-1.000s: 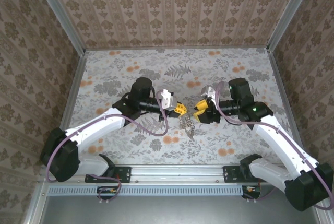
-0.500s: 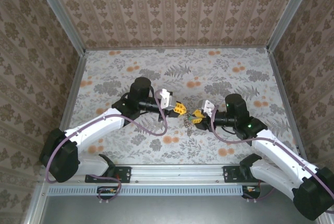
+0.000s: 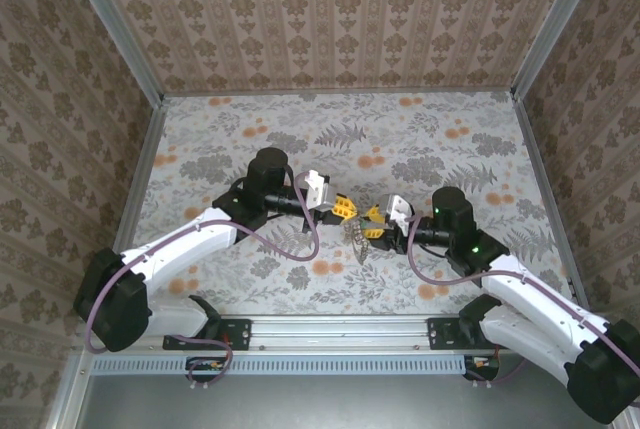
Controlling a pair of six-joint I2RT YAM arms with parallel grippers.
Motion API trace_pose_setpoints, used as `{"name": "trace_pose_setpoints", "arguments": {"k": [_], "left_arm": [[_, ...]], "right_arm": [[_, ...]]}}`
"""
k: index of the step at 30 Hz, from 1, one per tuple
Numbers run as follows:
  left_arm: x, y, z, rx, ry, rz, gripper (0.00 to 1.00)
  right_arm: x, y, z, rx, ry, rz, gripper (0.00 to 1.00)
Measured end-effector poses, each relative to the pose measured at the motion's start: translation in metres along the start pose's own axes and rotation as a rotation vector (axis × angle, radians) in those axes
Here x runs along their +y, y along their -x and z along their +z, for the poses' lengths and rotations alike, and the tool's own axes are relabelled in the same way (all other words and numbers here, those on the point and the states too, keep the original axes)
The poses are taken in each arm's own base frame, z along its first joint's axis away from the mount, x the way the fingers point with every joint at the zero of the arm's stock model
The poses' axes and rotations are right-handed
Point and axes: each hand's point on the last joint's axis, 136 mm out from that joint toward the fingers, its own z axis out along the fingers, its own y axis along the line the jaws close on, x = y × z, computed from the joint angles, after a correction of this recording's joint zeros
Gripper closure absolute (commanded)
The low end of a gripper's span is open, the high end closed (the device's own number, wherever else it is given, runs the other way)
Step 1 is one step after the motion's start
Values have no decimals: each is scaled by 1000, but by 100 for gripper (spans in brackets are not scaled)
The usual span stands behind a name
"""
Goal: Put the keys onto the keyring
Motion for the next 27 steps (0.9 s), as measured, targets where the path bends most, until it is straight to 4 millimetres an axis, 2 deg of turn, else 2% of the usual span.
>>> {"name": "trace_pose_setpoints", "arguments": {"k": [1, 4, 10, 13, 17, 21, 27], "left_arm": [[0, 0, 0, 0, 0, 0, 100], [0, 0, 0, 0, 0, 0, 100], [0, 0, 0, 0, 0, 0, 100], [0, 0, 0, 0, 0, 0, 100], [0, 0, 0, 0, 0, 0, 100], [0, 0, 0, 1, 2, -1, 100], [5, -3, -3, 9, 22, -6, 100]], "right_arm": [[1, 0, 1, -2, -1, 3, 63], [0, 5, 3, -15, -14, -4, 75], [-3, 7, 7, -22, -30, 4, 76], [-5, 7, 8, -23, -41, 0, 84], [-7, 8, 8, -25, -50, 2, 89], [-7, 9, 8, -27, -55, 2, 99], [-8, 13, 2, -34, -78, -20, 100]]}}
